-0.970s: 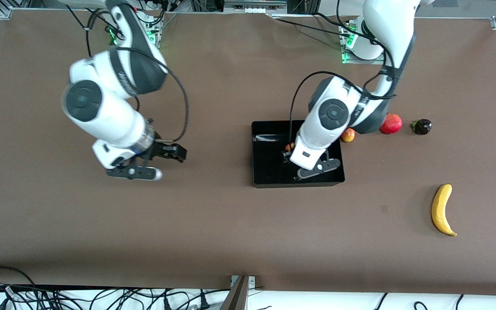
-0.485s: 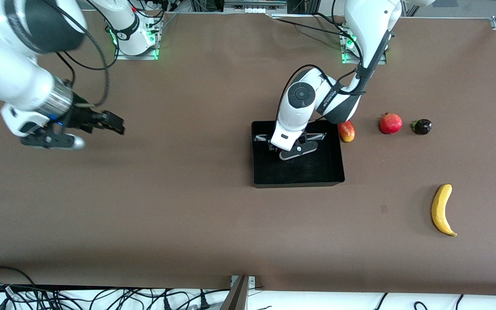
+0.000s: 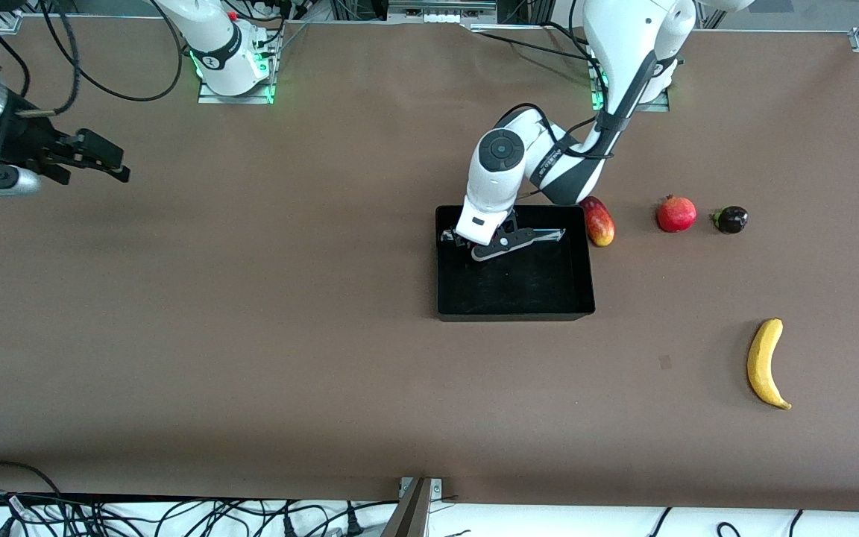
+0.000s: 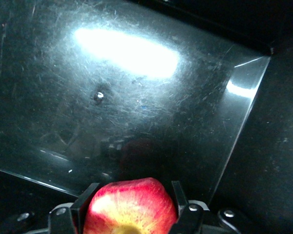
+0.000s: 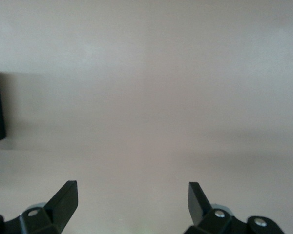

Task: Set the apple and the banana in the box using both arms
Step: 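Lower the apple into the box while the right gripper returns to rest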

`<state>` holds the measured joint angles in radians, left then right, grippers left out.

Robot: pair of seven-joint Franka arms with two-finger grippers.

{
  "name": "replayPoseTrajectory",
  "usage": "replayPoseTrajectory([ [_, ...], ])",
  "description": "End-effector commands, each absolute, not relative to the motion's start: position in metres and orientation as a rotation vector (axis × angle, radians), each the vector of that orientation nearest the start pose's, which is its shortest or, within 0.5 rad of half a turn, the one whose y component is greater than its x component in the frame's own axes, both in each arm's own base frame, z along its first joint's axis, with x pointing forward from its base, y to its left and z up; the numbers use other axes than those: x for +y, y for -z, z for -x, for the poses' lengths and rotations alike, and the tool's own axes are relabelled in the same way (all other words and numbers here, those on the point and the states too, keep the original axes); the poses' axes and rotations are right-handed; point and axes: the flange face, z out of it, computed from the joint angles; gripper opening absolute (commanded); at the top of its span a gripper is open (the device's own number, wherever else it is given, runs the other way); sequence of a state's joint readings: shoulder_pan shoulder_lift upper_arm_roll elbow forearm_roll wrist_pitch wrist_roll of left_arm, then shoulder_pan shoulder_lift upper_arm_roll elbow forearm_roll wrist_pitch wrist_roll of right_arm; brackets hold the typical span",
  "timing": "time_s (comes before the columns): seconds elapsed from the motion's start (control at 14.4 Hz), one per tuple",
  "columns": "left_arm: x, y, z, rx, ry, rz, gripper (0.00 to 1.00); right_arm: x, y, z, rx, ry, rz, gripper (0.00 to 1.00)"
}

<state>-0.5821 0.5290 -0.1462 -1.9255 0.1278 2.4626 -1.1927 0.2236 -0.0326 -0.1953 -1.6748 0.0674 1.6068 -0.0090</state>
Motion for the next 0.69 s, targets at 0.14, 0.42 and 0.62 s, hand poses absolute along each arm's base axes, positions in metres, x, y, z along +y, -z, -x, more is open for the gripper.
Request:
replayPoseTrajectory([
  [0.14,-0.426,-0.176,-0.454,-0.594,0.120,3.053,0.00,0.003,-0.601,-0.546,-0.120,-0.037,3.108,1.00],
  [0.42,-0.428,-0.168,-0.454,-0.593,0.124,3.064,0.80,0.012,-0.596,-0.565,-0.127,-0.035,3.113,1.00],
  [0.62,-0.426,-0.180,-0.462,-0.607,0.132,3.053,1.00,0.019,-0.592,-0.568,-0.010,-0.044,3.112,1.00],
])
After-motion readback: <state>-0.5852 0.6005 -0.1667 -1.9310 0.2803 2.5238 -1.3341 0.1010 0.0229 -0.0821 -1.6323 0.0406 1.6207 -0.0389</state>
